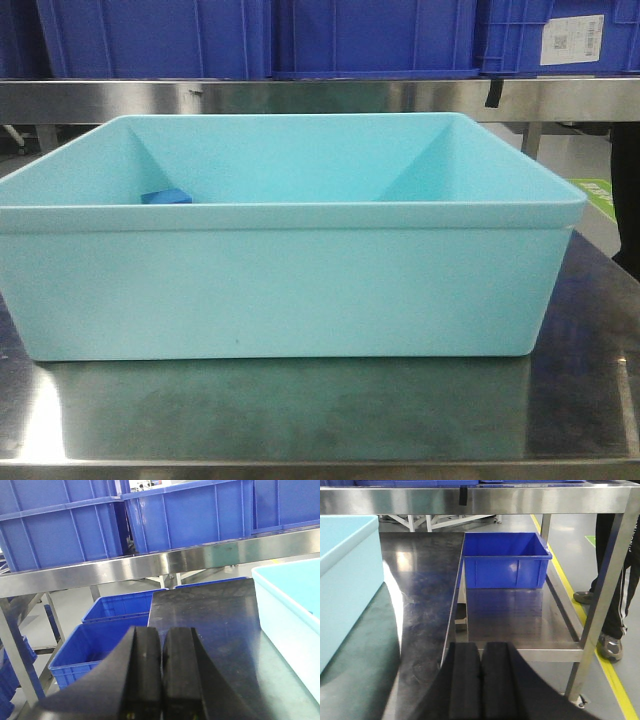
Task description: Pick red cube and place on left shelf
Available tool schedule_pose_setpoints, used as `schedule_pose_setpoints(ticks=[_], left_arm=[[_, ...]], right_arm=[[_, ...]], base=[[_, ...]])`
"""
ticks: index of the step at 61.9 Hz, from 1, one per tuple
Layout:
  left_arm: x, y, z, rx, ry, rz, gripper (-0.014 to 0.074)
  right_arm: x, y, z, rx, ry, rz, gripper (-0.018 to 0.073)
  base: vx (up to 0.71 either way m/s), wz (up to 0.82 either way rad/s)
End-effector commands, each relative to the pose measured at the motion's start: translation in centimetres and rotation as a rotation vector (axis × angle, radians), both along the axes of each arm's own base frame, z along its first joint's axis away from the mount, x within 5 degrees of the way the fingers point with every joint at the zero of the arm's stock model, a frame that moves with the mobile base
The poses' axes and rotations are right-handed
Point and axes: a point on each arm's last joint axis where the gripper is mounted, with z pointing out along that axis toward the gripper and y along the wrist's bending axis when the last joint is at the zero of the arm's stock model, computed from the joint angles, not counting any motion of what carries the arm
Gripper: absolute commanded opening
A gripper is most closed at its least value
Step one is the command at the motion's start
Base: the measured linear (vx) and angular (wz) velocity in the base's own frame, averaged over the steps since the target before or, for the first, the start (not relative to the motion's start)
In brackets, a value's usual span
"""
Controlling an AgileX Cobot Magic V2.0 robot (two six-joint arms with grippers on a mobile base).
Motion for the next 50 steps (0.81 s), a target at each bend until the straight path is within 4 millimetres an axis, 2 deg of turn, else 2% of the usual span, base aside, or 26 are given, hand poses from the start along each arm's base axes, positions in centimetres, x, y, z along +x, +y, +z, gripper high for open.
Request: schedule_pose_setpoints(ticks=[1, 50], left_arm=[[0.07, -0.02, 0.05, -0.005, -0.064, -0.004, 0.0106], [0.07, -0.02, 0.05, -0.005, -0.064, -0.004, 0.0106]], right_arm=[[-0.18, -0.04, 1.61, -0.068, -0.116, -0.003, 0.0057], [-0.19, -0.05, 1.88, -0.136, -0.144, -0.002, 0.0057]], base=[[0.0, 0.0], [0.0, 0.0]])
